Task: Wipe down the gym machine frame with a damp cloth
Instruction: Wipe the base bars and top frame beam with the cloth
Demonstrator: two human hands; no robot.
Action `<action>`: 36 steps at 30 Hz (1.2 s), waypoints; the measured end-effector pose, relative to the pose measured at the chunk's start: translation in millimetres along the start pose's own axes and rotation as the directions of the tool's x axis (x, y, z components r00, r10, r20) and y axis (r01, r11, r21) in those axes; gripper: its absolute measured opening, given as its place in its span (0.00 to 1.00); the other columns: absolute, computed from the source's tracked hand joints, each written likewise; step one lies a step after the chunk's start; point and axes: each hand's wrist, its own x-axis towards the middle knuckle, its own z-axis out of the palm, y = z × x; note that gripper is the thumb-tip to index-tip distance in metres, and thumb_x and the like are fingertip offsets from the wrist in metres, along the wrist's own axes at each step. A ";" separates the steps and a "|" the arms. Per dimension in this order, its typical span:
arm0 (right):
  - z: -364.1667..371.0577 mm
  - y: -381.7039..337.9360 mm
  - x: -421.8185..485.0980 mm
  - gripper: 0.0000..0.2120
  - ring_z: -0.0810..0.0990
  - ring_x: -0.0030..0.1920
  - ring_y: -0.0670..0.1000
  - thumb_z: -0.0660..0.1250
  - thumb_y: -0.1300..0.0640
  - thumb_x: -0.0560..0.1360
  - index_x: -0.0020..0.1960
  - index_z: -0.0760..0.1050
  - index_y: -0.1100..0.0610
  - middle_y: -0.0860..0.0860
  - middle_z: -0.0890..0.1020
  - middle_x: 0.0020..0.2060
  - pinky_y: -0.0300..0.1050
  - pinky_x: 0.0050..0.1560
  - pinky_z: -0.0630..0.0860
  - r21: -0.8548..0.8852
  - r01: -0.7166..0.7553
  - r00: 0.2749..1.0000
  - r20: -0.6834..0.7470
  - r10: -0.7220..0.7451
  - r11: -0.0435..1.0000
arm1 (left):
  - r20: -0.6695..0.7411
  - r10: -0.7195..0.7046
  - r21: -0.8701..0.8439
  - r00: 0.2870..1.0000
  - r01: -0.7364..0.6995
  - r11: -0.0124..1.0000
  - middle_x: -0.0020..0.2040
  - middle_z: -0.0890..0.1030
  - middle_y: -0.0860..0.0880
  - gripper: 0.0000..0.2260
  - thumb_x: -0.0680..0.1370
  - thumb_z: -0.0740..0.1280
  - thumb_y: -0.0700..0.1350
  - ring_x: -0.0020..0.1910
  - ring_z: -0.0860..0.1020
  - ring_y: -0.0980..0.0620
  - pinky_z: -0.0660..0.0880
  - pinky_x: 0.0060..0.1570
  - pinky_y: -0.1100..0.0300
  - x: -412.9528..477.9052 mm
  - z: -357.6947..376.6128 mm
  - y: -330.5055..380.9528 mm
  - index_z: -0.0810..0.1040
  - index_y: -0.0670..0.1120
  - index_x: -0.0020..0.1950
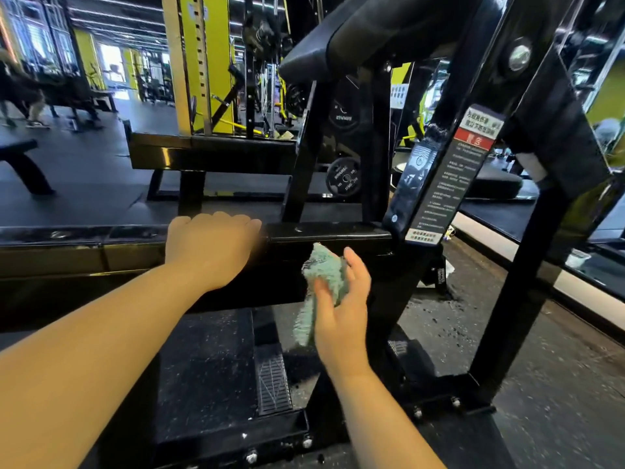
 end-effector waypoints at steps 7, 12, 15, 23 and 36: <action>-40.5 41.3 58.9 0.18 0.59 0.75 0.56 0.61 0.56 0.79 0.68 0.72 0.57 0.50 0.64 0.72 0.54 0.75 0.53 -0.399 0.011 0.928 -0.337 -0.158 0.917 | -0.011 -0.051 -0.076 0.999 0.050 0.996 0.42 0.68 0.51 0.26 0.75 0.36 0.53 0.40 0.66 0.49 0.65 0.48 0.51 0.8 3.2 0.6 0.72 0.51 0.56; 41.5 49.0 42.4 0.23 0.42 0.77 0.57 0.55 0.45 0.81 0.73 0.59 0.52 0.56 0.51 0.76 0.53 0.75 0.35 -0.550 0.192 0.915 -0.200 -0.350 0.813 | -0.030 -0.059 -0.048 0.998 0.057 0.997 0.43 0.73 0.49 0.22 0.80 0.41 0.53 0.40 0.69 0.49 0.66 0.46 0.51 0.3 2.3 2.2 0.73 0.50 0.56; 57.0 56.3 35.6 0.19 0.42 0.77 0.55 0.52 0.46 0.82 0.71 0.62 0.49 0.52 0.51 0.74 0.57 0.76 0.41 -0.659 0.404 0.842 -0.003 -0.539 0.634 | -0.075 -0.085 -0.061 0.994 0.081 0.995 0.37 0.64 0.51 0.16 0.80 0.44 0.47 0.38 0.64 0.49 0.61 0.40 0.54 -2.7 -1.0 1.8 0.70 0.49 0.55; -51.6 106.8 69.4 0.27 0.46 0.75 0.68 0.53 0.53 0.79 0.76 0.57 0.61 0.64 0.51 0.76 0.62 0.74 0.44 -0.489 -0.072 0.881 -0.439 -0.175 0.869 | 0.019 -0.001 0.034 1.000 0.000 0.999 0.47 0.76 0.48 0.30 0.73 0.34 0.54 0.43 0.72 0.46 0.61 0.43 0.53 1.0 -2.5 1.2 0.72 0.53 0.60; 78.6 61.0 16.3 0.19 0.45 0.78 0.54 0.60 0.59 0.79 0.69 0.65 0.49 0.48 0.52 0.76 0.54 0.76 0.44 -0.691 0.538 0.746 0.123 -0.655 0.482 | -0.255 -0.092 -0.089 0.963 0.072 0.993 0.62 0.76 0.42 0.23 0.79 0.49 0.51 0.66 0.69 0.39 0.61 0.63 0.35 -41.5 -7.8 -122.2 0.79 0.45 0.61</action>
